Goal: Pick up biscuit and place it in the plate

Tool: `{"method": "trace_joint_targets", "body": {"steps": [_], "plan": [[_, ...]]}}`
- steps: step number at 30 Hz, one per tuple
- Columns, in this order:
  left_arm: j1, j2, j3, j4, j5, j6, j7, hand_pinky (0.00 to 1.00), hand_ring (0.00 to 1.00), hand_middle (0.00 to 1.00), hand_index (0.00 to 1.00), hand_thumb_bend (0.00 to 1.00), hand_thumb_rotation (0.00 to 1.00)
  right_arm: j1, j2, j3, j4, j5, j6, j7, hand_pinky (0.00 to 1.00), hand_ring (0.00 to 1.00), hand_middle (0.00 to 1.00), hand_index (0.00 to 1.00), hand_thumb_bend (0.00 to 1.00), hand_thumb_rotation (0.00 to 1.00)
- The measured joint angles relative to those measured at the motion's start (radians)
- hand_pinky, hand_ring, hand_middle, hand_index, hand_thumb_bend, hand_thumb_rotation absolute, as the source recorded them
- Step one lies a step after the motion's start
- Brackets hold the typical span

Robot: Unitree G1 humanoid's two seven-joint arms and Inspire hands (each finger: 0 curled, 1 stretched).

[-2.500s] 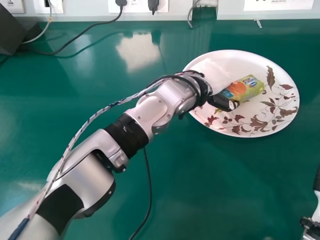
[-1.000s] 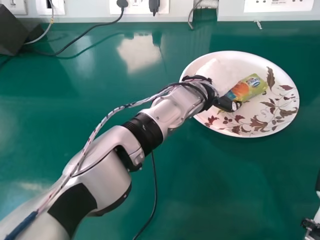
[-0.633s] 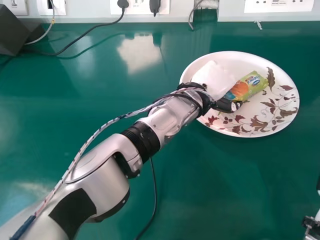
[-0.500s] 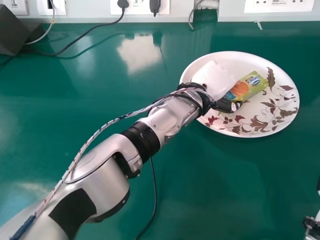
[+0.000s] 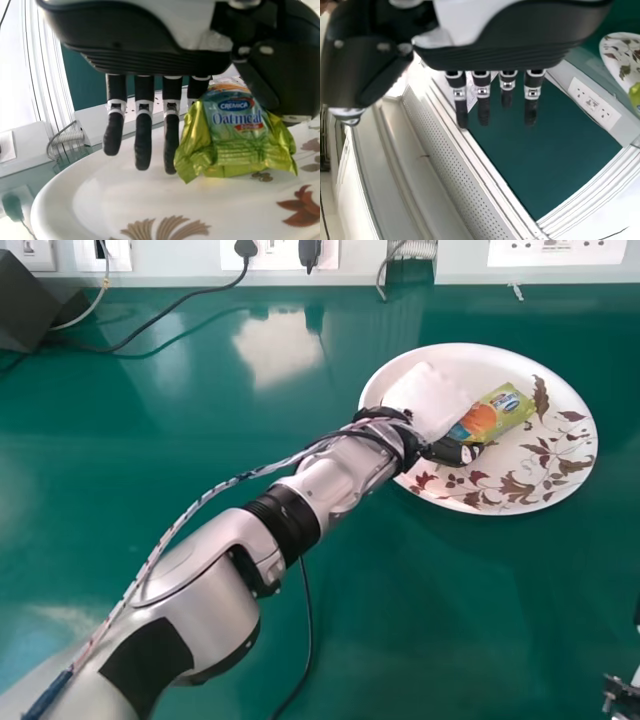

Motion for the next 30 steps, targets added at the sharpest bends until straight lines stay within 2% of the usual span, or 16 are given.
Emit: {"method": "trace_joint_targets", "body": {"steps": [3, 11, 12, 13, 16, 30], "plan": [[-0.002, -0.001, -0.003, 0.004, 0.0, 0.0, 0.002, 0.3, 0.38, 0.53, 0.49, 0.51, 0.17, 0.0, 0.0, -0.002, 0.004, -0.007, -0.001, 0.003, 0.9, 0.93, 0.88, 0.75, 0.93, 0.37], [-0.004, -0.006, -0.013, 0.013, 0.0, 0.006, 0.011, 0.32, 0.41, 0.57, 0.49, 0.51, 0.18, 0.001, 0.001, -0.003, 0.008, -0.014, -0.007, 0.005, 0.9, 0.94, 0.9, 0.77, 0.93, 0.39], [-0.004, -0.006, -0.013, 0.013, 0.0, 0.006, 0.011, 0.32, 0.41, 0.57, 0.5, 0.58, 0.25, 0.001, 0.001, -0.003, 0.009, -0.014, -0.009, 0.006, 0.9, 0.94, 0.9, 0.77, 0.94, 0.39], [-0.004, -0.006, -0.014, 0.013, 0.0, 0.006, 0.01, 0.33, 0.42, 0.58, 0.53, 0.76, 0.42, 0.0, 0.001, -0.004, 0.014, -0.012, -0.014, 0.013, 0.9, 0.94, 0.89, 0.77, 0.94, 0.4], [-0.006, -0.007, -0.015, 0.017, 0.0, 0.007, 0.011, 0.35, 0.44, 0.6, 0.56, 0.88, 0.55, -0.001, 0.001, -0.009, 0.029, -0.009, -0.018, 0.027, 0.88, 0.93, 0.89, 0.76, 0.95, 0.4], [-0.006, -0.009, -0.016, 0.022, -0.001, 0.008, 0.017, 0.38, 0.49, 0.64, 0.65, 1.0, 0.61, -0.005, 0.0, -0.019, 0.046, 0.026, -0.019, 0.065, 0.88, 0.93, 0.89, 0.75, 0.94, 0.37]]}}
